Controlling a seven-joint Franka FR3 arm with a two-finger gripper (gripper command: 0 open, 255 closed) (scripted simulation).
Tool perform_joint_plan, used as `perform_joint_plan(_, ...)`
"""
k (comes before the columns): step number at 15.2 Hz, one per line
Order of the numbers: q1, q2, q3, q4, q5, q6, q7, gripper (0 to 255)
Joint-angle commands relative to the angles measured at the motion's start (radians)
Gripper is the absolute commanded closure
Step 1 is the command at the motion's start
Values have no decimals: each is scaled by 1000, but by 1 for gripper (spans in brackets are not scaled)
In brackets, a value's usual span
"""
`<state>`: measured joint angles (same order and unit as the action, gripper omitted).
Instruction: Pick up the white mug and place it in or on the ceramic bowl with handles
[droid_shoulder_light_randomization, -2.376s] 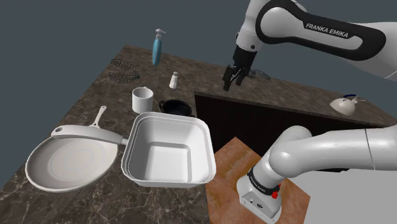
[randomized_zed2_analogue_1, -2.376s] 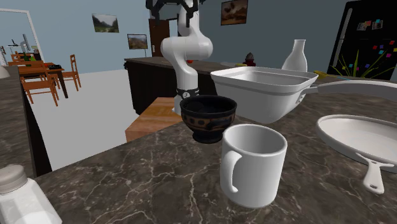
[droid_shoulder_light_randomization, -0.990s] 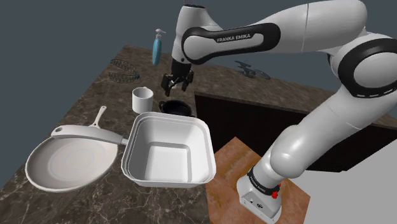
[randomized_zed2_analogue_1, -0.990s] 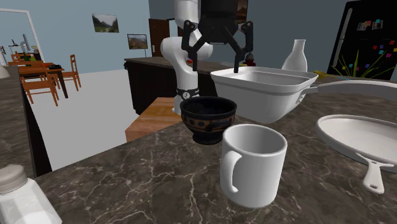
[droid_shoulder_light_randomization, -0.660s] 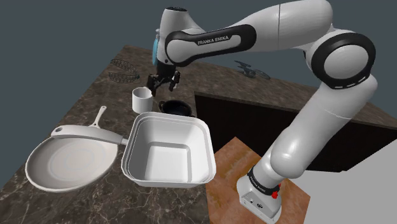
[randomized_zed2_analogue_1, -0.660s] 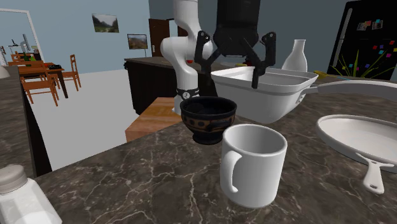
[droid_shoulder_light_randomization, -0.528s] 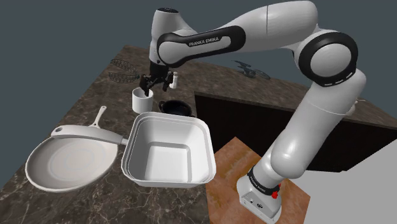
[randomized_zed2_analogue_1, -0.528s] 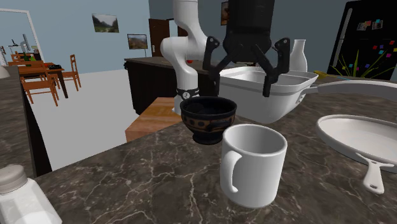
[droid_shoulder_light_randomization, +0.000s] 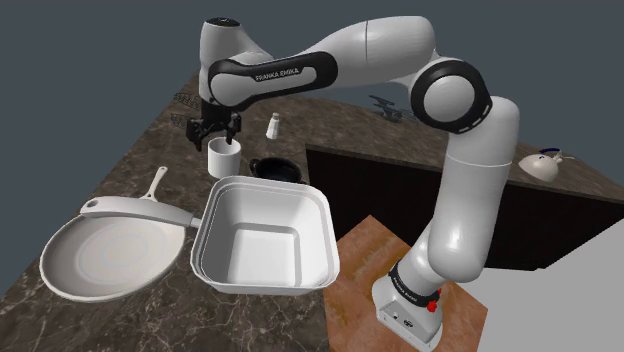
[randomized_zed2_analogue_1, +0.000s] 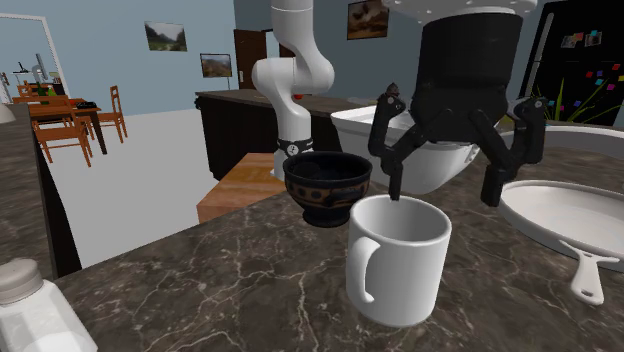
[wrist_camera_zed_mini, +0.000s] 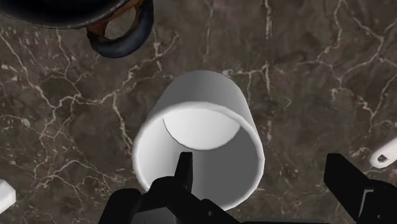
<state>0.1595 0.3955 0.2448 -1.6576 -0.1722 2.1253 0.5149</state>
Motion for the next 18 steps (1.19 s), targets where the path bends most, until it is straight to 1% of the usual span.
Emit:
perform_joint_plan(1,8,41,-4,29,-11,13,8,0)
perform_joint_plan(7,10,86,-13,8,-26,79,17,0)
perform_joint_plan(15,10,86,-13,8,-26,79,17,0)
perform_joint_plan(16,10,86,-13,8,-26,79,17,255)
perform_joint_plan(18,10,86,-13,8,-26,79,17,255)
